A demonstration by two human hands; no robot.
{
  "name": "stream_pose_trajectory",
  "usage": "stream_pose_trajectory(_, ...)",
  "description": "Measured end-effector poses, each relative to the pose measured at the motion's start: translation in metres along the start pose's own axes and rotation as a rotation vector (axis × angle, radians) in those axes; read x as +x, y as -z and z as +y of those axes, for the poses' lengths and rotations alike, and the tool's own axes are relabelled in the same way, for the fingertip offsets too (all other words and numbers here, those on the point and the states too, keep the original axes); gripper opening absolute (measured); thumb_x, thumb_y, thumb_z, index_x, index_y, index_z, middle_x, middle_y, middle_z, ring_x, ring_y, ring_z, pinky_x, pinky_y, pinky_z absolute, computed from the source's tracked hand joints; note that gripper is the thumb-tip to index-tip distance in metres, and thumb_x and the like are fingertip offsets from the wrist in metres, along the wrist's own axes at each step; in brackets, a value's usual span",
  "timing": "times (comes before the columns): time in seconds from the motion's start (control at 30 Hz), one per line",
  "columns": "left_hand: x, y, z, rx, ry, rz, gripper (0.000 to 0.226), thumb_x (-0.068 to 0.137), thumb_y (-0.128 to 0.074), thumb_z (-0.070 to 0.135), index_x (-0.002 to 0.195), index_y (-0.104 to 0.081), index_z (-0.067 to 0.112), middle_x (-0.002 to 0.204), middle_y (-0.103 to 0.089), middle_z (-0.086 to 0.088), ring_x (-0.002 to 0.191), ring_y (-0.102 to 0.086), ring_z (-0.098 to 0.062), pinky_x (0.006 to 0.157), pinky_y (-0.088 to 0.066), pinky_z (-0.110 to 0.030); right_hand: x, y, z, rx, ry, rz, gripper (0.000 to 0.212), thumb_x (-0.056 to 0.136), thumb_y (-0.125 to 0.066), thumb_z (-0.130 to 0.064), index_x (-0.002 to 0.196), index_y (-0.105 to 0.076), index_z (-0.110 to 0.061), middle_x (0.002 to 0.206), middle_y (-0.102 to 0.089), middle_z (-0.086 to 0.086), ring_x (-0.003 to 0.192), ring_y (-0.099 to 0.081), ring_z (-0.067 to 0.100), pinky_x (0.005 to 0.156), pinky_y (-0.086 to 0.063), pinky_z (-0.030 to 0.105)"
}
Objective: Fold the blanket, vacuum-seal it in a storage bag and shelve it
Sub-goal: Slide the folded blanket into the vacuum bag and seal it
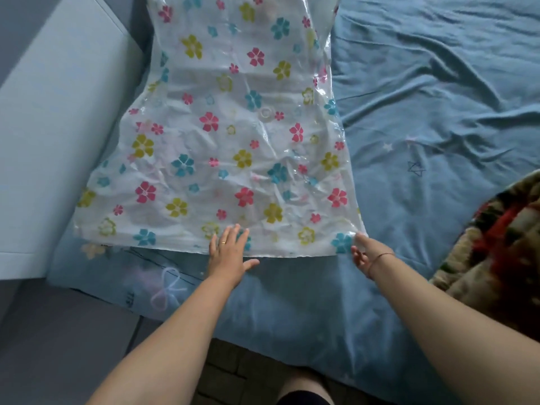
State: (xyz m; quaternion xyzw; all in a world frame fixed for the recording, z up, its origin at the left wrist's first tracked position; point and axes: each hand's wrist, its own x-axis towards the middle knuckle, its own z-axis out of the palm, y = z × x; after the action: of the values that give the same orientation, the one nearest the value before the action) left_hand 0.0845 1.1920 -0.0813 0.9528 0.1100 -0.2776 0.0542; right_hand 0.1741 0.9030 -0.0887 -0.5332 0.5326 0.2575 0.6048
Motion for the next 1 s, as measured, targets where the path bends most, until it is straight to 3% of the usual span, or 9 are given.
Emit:
stream_pose_trajectory(0.17,0.014,0.02,0.039,0.066,-0.083,0.013,0.081,0.09,-0.057,0.05,0.153,-0.012,0.025,0.162,-0.009,0.0,0.149,-0.008,-0.02,0.12,-0.001,-0.041,-0.006,0.037,-0.098,-0.091,0.197,0.151,0.02,0.093,-0.056,-0.017,0.075,-0.049,-0.016,0.065,-0.052,0.001,0.028,-0.046,0.0,0.031,-0.035,0.009)
stream_pose_trajectory(0.3,0.033,0.036,0.076,0.026,-0.151,0.041,0.06,0.091,-0.058,0.043,0.144,-0.034,0.026,0.149,-0.035,0.002,0.135,-0.037,-0.021,0.11,-0.027,-0.035,0.002,0.073,-0.192,0.027,0.355,0.109,0.028,0.095,-0.057,-0.016,0.071,-0.044,-0.018,0.038,-0.047,-0.006,0.02,-0.033,0.001,0.026,-0.025,0.009)
stream_pose_trajectory(0.43,0.049,0.041,0.121,-0.015,-0.208,0.031,0.059,0.09,-0.06,0.044,0.14,-0.04,0.021,0.147,-0.038,-0.001,0.132,-0.042,-0.023,0.105,-0.034,-0.035,0.018,0.095,-0.237,0.226,0.436,0.138,0.015,0.094,-0.062,-0.031,0.095,-0.052,-0.019,0.081,-0.054,-0.001,0.036,-0.049,0.003,0.031,-0.038,0.012)
stream_pose_trajectory(0.57,0.05,0.028,0.166,-0.047,-0.258,0.022,0.067,0.089,-0.06,0.047,0.146,-0.033,0.02,0.156,-0.027,-0.003,0.139,-0.033,-0.023,0.11,-0.027,-0.034,0.03,0.093,-0.169,-0.083,0.354,0.279,0.05,0.086,-0.067,-0.032,0.125,-0.054,-0.005,0.115,-0.061,0.015,0.063,-0.058,0.017,0.039,-0.048,0.023)
stream_pose_trajectory(0.67,0.044,0.012,0.187,-0.063,-0.262,0.015,0.066,0.094,-0.053,0.045,0.15,-0.026,0.02,0.16,-0.019,-0.004,0.144,-0.024,-0.024,0.116,-0.018,-0.035,0.022,0.076,-0.085,-0.226,0.145,0.004,0.044,0.096,-0.058,-0.029,0.128,-0.053,0.001,0.11,-0.061,0.018,0.073,-0.056,0.016,0.062,-0.047,0.028)
stream_pose_trajectory(0.73,0.042,0.004,0.192,-0.056,-0.229,0.04,0.065,0.097,-0.048,0.044,0.152,-0.021,0.021,0.162,-0.012,-0.003,0.148,-0.014,-0.023,0.12,-0.009,-0.036,0.015,0.062,-0.044,-0.193,0.018,-0.162,0.031,0.099,-0.052,-0.03,0.123,-0.054,-0.009,0.133,-0.055,0.019,0.098,-0.061,0.022,0.083,-0.049,0.032)
stream_pose_trajectory(0.8,0.046,-0.002,0.193,-0.035,-0.193,0.068,0.069,0.097,-0.045,0.048,0.153,-0.015,0.021,0.163,-0.006,-0.003,0.15,-0.006,-0.021,0.121,-0.005,-0.037,0.017,0.049,-0.02,-0.098,-0.014,-0.247,0.021,0.101,-0.048,-0.03,0.119,-0.05,-0.018,0.138,-0.053,0.015,0.121,-0.056,0.026,0.099,-0.044,0.035)
stream_pose_trajectory(0.9,0.054,-0.008,0.193,-0.02,-0.202,0.095,0.075,0.094,-0.048,0.052,0.153,-0.015,0.019,0.162,-0.008,-0.001,0.149,-0.008,-0.02,0.121,-0.007,-0.037,0.022,0.031,-0.007,0.104,-0.027,-0.323,0.026,0.101,-0.047,-0.027,0.124,-0.055,-0.018,0.126,-0.061,0.007,0.099,-0.063,0.017,0.085,-0.049,0.028)
stream_pose_trajectory(1.0,0.059,-0.011,0.195,-0.102,-0.248,0.127,0.067,0.092,-0.057,0.041,0.149,-0.031,0.019,0.158,-0.027,0.0,0.145,-0.025,-0.018,0.116,-0.019,-0.035,0.019,0.024,-0.007,0.182,-0.02,-0.386,0.029,0.103,-0.039,-0.026,0.127,-0.055,-0.021,0.106,-0.067,-0.001,0.087,-0.064,0.011,0.074,-0.047,0.026)
